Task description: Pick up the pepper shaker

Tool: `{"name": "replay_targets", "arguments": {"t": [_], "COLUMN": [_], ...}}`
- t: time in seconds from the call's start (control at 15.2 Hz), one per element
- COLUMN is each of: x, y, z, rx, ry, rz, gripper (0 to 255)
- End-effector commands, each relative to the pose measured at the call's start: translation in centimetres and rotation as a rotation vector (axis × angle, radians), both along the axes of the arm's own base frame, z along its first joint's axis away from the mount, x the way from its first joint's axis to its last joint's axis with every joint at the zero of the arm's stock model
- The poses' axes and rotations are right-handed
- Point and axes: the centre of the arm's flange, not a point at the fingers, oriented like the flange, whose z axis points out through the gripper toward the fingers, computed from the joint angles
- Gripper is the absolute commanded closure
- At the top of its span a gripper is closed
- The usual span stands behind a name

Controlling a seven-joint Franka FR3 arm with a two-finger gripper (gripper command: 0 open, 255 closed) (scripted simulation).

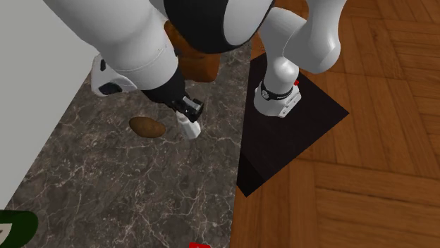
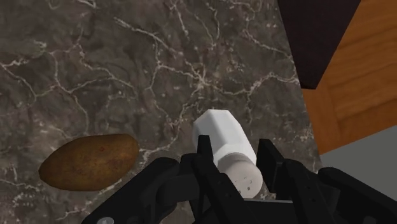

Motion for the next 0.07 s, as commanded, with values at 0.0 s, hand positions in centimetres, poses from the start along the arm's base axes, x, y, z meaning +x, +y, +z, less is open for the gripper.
{"name": "replay_targets", "arguments": {"t": [0.0], "x": [-0.06], "y": [0.02], "z": [0.41], "rx": [0.0], "ry": [0.0], "rz": [0.0], "gripper": [255]}}
